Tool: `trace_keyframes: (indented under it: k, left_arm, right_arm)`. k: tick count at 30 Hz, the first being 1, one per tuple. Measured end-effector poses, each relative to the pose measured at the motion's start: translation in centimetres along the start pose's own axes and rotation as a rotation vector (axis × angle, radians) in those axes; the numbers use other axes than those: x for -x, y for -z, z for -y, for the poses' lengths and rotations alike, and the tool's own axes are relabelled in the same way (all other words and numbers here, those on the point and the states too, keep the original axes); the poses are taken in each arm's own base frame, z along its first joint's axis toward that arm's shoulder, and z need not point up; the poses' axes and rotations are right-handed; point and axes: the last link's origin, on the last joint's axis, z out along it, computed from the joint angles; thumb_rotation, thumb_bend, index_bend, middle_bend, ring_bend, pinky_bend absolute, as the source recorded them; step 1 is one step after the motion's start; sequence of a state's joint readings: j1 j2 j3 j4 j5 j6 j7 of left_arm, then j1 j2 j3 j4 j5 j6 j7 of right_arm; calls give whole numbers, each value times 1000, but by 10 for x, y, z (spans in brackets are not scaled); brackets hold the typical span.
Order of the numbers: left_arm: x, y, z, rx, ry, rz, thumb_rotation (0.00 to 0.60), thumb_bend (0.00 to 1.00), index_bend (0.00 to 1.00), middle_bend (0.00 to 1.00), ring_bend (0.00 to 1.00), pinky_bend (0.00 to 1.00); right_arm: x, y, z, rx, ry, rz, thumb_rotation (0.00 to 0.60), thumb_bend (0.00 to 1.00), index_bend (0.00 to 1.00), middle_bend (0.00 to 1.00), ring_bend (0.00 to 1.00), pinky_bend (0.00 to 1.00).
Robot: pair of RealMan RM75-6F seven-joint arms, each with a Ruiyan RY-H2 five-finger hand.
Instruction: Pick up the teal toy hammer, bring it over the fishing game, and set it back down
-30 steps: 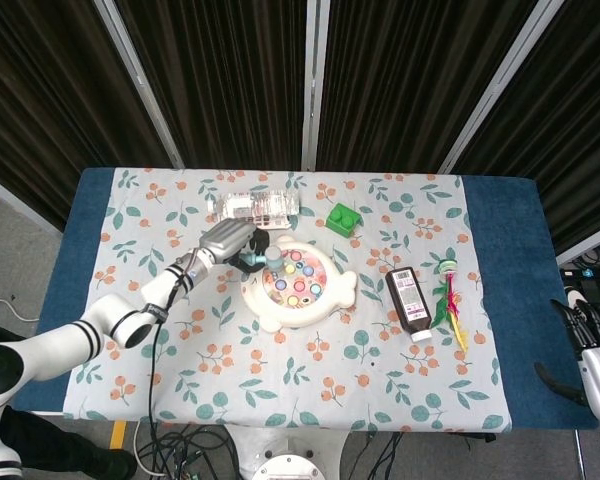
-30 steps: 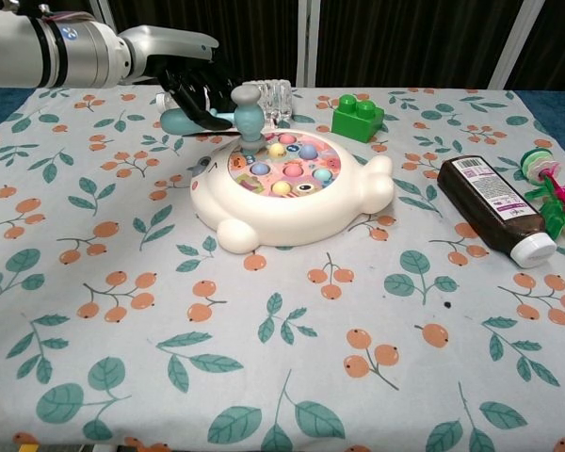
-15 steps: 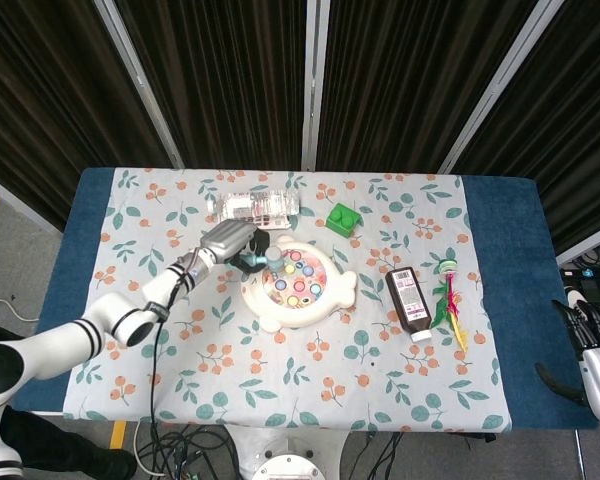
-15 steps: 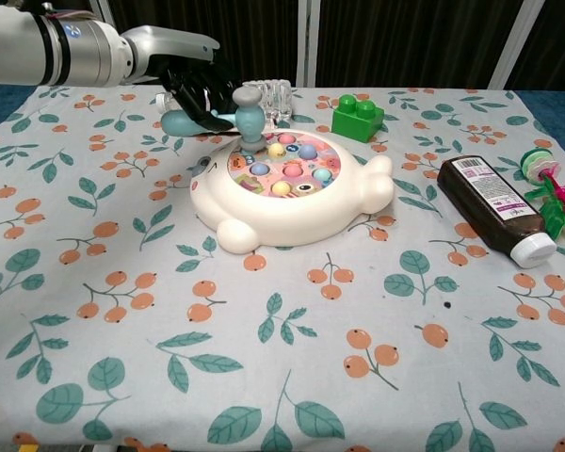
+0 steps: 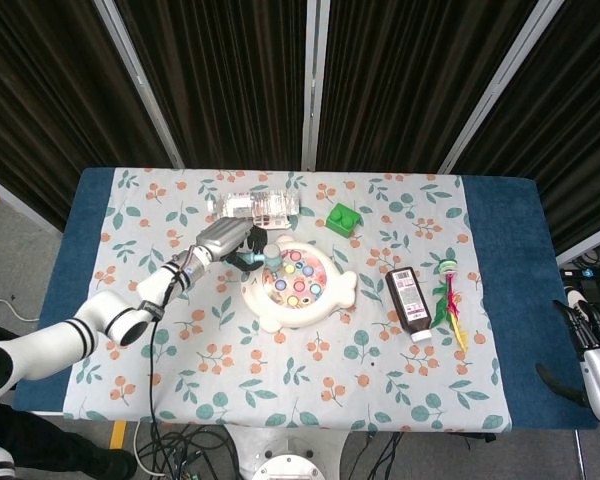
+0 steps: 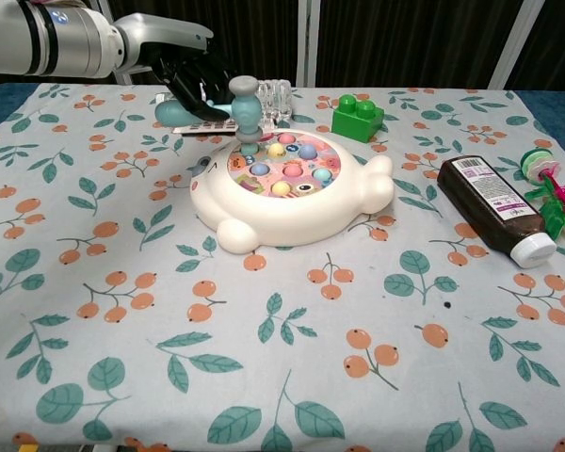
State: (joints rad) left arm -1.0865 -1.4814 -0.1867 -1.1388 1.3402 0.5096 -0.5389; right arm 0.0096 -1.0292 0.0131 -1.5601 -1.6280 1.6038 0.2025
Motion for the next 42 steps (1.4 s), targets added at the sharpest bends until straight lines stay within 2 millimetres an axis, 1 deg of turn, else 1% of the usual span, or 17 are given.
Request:
trace_keyframes:
  k: [4, 8, 11, 13, 17, 20, 24, 27, 33, 42]
  left_arm:
    - [8, -5, 0, -8, -15, 19, 600, 526, 613, 605, 447, 464]
    - [4, -4, -1, -2, -5, 5, 600, 524, 613, 605, 447, 465]
    - [-4, 2, 0, 8, 13, -18, 600, 525, 613, 605, 447, 465]
    - [-9, 9, 2, 14, 29, -37, 600, 526, 613, 605, 447, 465]
    - [-12, 28, 16, 11, 59, -74, 600, 524, 612, 594, 442, 455]
    - [-5, 44, 34, -12, 84, -92, 600, 523, 610, 586, 440, 428]
    - [15, 65, 65, -62, 84, -89, 600, 524, 603, 577, 432, 398]
    - [29, 73, 81, -93, 75, -77, 600, 525, 596, 566, 419, 368]
    - [44, 77, 98, -112, 99, -79, 600, 523, 564, 530, 377, 327]
    - [58, 83, 113, -108, 54, -65, 600, 522, 535, 479, 332, 303]
  right_arm:
    - [0, 0, 0, 2, -1, 0, 600, 155, 53, 165, 0, 1]
    - [-1, 2, -1, 3, -1, -7, 600, 155, 54, 165, 0, 0]
    - [-2, 2, -1, 2, -3, -9, 600, 155, 53, 165, 0, 0]
    - [-2, 2, -1, 0, -4, -10, 600, 154, 54, 165, 0, 1]
    - [-1, 1, -2, -6, -6, -6, 600, 154, 54, 165, 0, 1]
    - [0, -1, -1, -14, -7, -2, 600, 155, 54, 165, 0, 1]
    - [2, -4, 2, -24, -6, 6, 600, 155, 54, 165, 0, 1]
    - [2, -5, 3, -28, -6, 9, 600, 155, 54, 165, 0, 1]
    - [1, -4, 6, -28, -1, 7, 600, 155, 54, 165, 0, 1]
    - [1, -1, 7, -21, 0, 2, 600, 155, 54, 165, 0, 5]
